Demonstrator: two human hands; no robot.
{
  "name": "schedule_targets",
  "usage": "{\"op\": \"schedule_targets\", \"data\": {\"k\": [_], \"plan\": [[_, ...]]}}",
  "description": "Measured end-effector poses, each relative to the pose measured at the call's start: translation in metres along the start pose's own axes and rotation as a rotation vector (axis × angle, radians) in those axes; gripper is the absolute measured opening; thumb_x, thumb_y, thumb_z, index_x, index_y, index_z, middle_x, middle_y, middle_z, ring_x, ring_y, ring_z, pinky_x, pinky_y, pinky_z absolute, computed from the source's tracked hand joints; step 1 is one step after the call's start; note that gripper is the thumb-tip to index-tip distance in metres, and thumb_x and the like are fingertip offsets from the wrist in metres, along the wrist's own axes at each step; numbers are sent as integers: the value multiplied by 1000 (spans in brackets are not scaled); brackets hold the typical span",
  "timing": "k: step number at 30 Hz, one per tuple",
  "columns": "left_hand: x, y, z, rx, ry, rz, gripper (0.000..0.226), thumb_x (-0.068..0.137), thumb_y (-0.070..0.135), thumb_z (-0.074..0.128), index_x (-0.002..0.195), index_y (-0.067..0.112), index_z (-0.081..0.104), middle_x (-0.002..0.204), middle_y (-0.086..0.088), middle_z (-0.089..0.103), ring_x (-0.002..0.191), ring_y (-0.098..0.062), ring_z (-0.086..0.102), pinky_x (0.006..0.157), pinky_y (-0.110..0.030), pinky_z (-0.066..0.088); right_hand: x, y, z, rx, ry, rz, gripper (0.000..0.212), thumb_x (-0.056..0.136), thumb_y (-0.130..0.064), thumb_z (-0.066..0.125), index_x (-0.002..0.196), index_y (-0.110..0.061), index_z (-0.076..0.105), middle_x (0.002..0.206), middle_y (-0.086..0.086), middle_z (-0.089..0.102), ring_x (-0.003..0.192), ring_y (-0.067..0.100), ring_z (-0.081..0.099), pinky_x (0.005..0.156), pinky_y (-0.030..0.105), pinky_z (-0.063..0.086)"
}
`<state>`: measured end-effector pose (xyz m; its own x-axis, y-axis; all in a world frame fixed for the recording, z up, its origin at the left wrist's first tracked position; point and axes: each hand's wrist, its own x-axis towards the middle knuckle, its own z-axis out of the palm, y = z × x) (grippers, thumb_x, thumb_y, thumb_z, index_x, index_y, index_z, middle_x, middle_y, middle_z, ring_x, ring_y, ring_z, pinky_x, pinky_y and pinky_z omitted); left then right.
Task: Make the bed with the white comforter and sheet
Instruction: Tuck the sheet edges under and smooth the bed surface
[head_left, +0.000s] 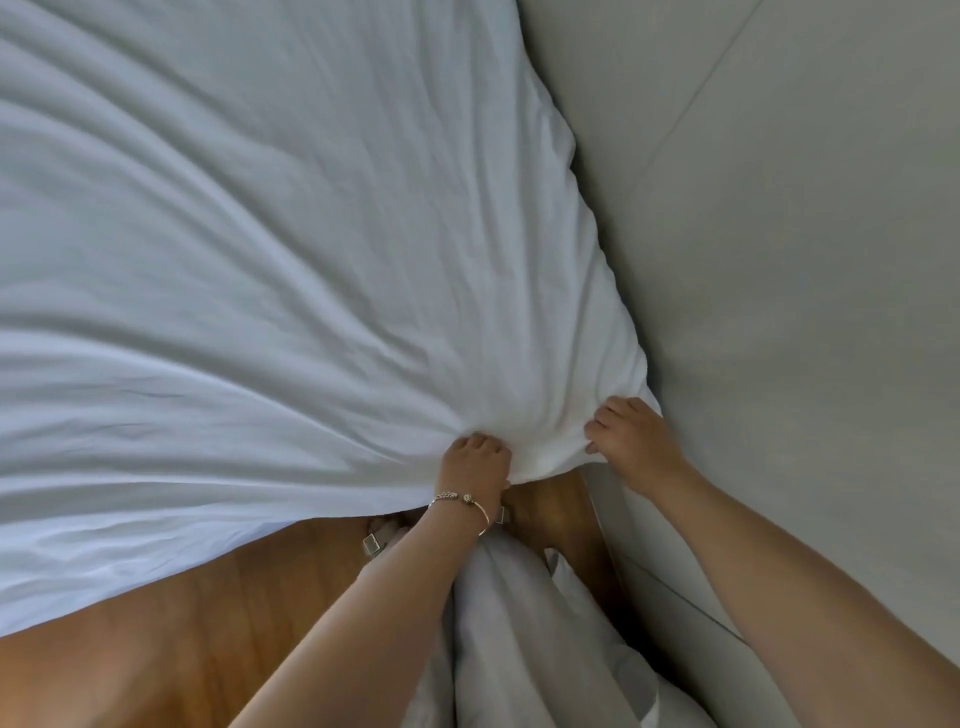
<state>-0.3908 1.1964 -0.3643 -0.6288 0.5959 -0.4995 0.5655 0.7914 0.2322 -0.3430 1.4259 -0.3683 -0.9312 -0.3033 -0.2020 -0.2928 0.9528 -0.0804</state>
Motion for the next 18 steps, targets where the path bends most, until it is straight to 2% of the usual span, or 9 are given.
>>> {"op": "schedule_targets", "data": {"k": [2,4,5,7,10,12,14,16,18], "plan": [[4,-5,4,-171,-85,-96,25,78,37,75,97,23,67,106,3,66,102,-20,60,81,-27,42,-11,8,9,125,11,21,18,60,-5,84,60,-11,67,64,1,62,64,23,61,57,29,49],[9,-8,8,-284,-205,-136,26,83,40,70,104,26,66,111,3,65,105,-22,59,80,-27,41,-24,7,14,277,-18,114,7,69,-4,72,64,-8,68,67,4,64,64,25,63,53,27,46],[11,-9,9,-283,-237,-125,27,82,41,70,105,27,66,111,2,64,105,-23,59,80,-27,42,-26,4,12,301,-97,199,8,76,-3,68,69,-6,68,73,5,66,70,26,64,57,26,42],[13,-8,4,-276,-297,-97,26,85,39,67,107,25,67,112,1,64,106,-23,59,81,-28,44,-19,-4,10,210,-380,307,17,91,-7,57,75,-8,62,88,3,63,87,21,61,64,24,32],[12,-20,6,-388,-308,-56,26,92,35,58,112,21,66,119,0,61,114,-23,55,91,-27,42,15,-19,-16,46,-631,311,30,98,-20,50,69,-16,42,78,-2,50,83,16,56,69,25,34],[-3,-37,9,-451,-275,-47,36,91,35,61,124,22,60,128,4,57,122,-18,48,100,-25,36,39,-36,-34,35,-689,259,31,95,-45,54,80,-18,52,82,-2,54,83,17,57,73,29,37],[-28,-62,11,-406,-191,-24,42,90,32,61,130,24,54,135,7,51,127,-15,43,105,-26,32,61,-63,-44,151,-767,156,40,88,-59,55,102,-22,61,99,-5,61,92,17,58,77,31,43],[-58,-95,9,-258,-77,34,36,90,31,61,125,22,57,133,5,51,128,-17,43,104,-29,32,83,-107,-52,416,-763,93,43,88,-55,57,122,-29,58,116,-10,60,104,14,57,86,31,46],[-90,-135,9,-125,60,98,36,77,35,76,106,20,64,115,3,62,111,-20,57,93,-30,43,104,-159,-53,540,-634,23,43,89,-48,60,129,-32,54,123,-12,59,110,11,55,88,29,45]]}}
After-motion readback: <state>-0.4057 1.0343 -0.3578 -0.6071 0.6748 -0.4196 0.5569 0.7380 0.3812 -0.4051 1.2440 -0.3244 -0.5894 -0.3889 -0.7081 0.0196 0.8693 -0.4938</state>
